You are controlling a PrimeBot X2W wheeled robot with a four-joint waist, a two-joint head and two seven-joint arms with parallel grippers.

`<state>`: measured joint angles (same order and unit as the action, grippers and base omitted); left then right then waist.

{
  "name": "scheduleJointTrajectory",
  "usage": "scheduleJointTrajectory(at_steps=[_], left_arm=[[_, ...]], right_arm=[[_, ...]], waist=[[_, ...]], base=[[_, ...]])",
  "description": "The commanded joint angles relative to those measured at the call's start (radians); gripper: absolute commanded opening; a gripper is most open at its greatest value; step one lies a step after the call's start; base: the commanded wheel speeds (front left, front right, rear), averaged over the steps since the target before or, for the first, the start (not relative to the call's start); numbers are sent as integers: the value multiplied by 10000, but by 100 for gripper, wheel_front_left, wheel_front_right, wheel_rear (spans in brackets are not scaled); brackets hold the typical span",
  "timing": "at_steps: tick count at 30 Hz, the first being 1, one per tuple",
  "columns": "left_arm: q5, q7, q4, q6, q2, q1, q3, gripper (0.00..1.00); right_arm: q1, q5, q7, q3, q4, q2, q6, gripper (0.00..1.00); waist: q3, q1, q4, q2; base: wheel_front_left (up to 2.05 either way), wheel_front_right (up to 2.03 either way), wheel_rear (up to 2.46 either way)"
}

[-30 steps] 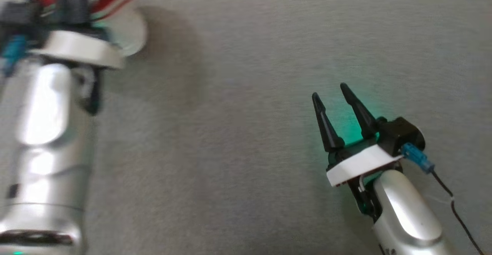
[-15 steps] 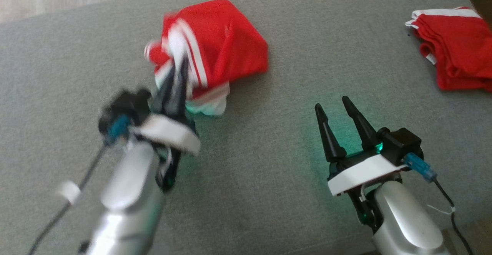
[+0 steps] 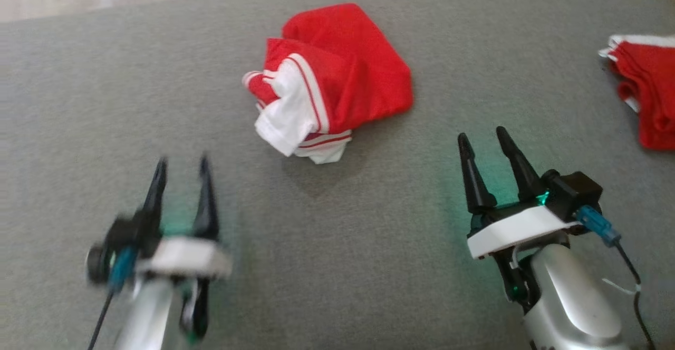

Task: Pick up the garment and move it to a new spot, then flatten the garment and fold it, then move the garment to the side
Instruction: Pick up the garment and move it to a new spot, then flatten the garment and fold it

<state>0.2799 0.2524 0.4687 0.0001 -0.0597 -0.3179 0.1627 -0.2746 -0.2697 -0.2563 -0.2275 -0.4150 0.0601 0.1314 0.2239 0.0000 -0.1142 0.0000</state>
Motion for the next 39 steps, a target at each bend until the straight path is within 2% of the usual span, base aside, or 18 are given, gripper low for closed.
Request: scheduleJointTrajectory(at_steps=[1, 5, 10, 16, 23, 28, 31, 34, 39], left_arm=[[-161, 91, -462, 21, -276, 405, -582, 100], [-559, 92, -995, -28, -229, 1665, -1152, 100], [-902, 92, -1548, -356, -50, 2846, -1392, 100], [-1022, 93, -1611, -570, 75, 3106, -1286, 100], [-558, 93, -1548, -538, 92, 2844, -251, 100], [-222, 93, -1428, -397, 93, 2670, 606, 100], [-157, 93, -1376, -356, 93, 2626, 882, 100], [-71, 93, -1349, -242, 94, 2598, 1129, 100], [-82, 93, -1331, -131, 94, 2531, 1403, 100]], right_arm=[[-68, 100, -55, -86, 233, -98, -7, 100], [147, 163, -55, 169, 50, -98, -7, 100], [437, 238, -55, 352, -210, -98, -7, 100], [509, 338, -55, 106, -214, -98, -7, 100], [-687, 444, -55, -1761, -60, -99, -7, 100], [-1960, 963, -12, -2701, -960, -99, -7, 100], [-2360, 1344, 82, -2817, -1505, -99, -7, 100], [-2778, 2376, 384, -2551, -2379, -99, -7, 100], [-2991, 3451, 688, -2122, -3086, -99, -7, 100]], waist=[[-209, 0, 275, 0], [-466, 0, 472, 0], [-688, 0, 562, 0], [-715, 0, 742, 0], [-410, 0, 1650, 0], [-77, 0, 2774, 0], [47, 0, 3175, 0], [226, 0, 3609, 0], [492, 0, 3933, 0]], base=[[0, 0, 0], [0, 0, 0], [0, 0, 0], [0, 0, 0], [0, 0, 0], [0, 0, 0], [0, 0, 0], [0, 0, 0], [0, 0, 0]])
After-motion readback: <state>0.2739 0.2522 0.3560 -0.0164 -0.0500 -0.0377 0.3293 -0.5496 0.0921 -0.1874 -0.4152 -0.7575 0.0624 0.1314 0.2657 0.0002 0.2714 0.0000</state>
